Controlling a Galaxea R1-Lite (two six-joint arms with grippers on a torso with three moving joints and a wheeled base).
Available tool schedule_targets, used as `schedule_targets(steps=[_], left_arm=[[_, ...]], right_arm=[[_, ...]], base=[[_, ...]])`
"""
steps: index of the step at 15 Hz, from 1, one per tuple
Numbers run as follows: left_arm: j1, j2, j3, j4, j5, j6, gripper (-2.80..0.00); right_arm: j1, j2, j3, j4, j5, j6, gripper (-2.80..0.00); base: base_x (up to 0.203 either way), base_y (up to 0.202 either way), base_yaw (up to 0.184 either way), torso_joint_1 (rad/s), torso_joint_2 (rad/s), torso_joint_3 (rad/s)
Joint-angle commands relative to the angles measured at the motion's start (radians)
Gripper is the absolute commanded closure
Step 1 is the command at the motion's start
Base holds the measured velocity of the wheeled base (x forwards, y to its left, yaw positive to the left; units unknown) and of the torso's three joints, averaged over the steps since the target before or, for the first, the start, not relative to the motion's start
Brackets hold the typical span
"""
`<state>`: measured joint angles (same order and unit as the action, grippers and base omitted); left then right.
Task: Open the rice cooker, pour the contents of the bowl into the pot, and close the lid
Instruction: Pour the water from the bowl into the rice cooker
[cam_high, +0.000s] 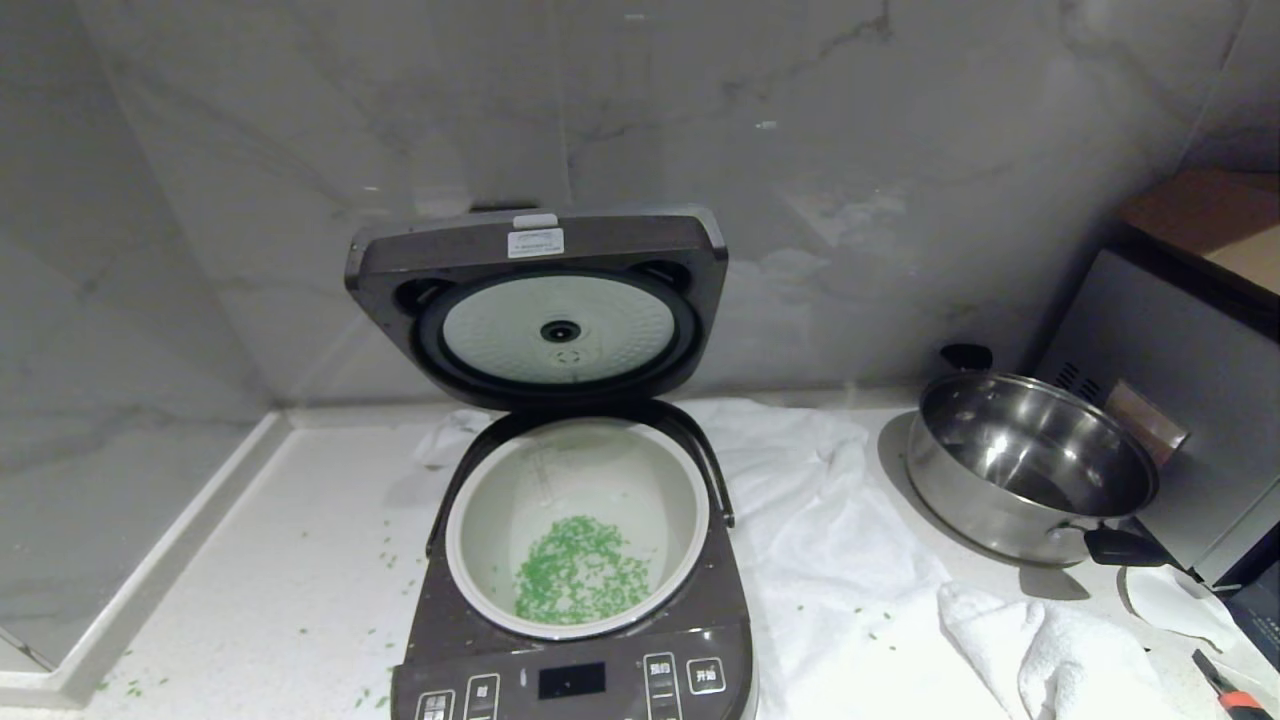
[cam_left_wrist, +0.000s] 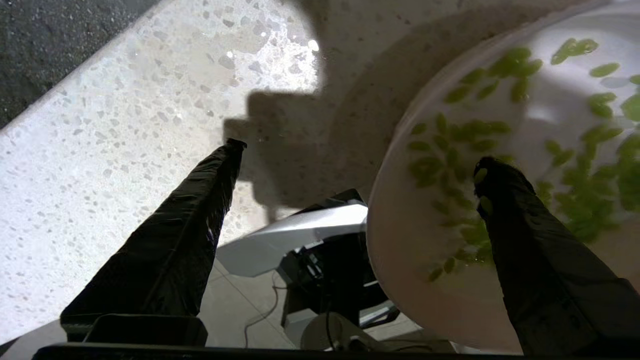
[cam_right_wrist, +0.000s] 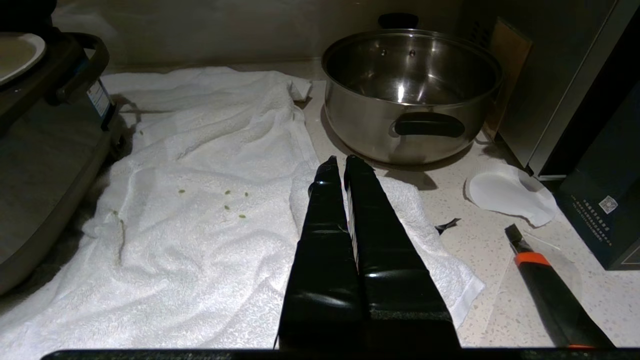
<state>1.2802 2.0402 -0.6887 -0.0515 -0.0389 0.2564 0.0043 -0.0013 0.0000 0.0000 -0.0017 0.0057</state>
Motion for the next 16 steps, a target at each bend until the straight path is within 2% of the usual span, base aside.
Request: schedule_targets(steps=[1, 11, 16], left_arm=[[0.001, 0.008, 0.003, -0.001, -0.001, 0.001, 0.00], [-0.002, -0.023, 0.032, 0.001, 0.001, 0.004, 0.00], [-0.033, -0.024, 0.077, 0.001, -0.001, 0.006, 0.00]], right_arm=[[0.000, 0.001, 0.002, 0.000, 0.000, 0.000, 0.00], [0.000, 0.001, 0.002, 0.000, 0.000, 0.000, 0.00], [0.000, 0.001, 0.002, 0.000, 0.000, 0.000, 0.00]], base=[[0.000, 0.000, 0.000, 0.000, 0.00, 0.000], [0.000, 0.000, 0.000, 0.000, 0.00, 0.000], [0.000, 0.000, 0.000, 0.000, 0.00, 0.000]])
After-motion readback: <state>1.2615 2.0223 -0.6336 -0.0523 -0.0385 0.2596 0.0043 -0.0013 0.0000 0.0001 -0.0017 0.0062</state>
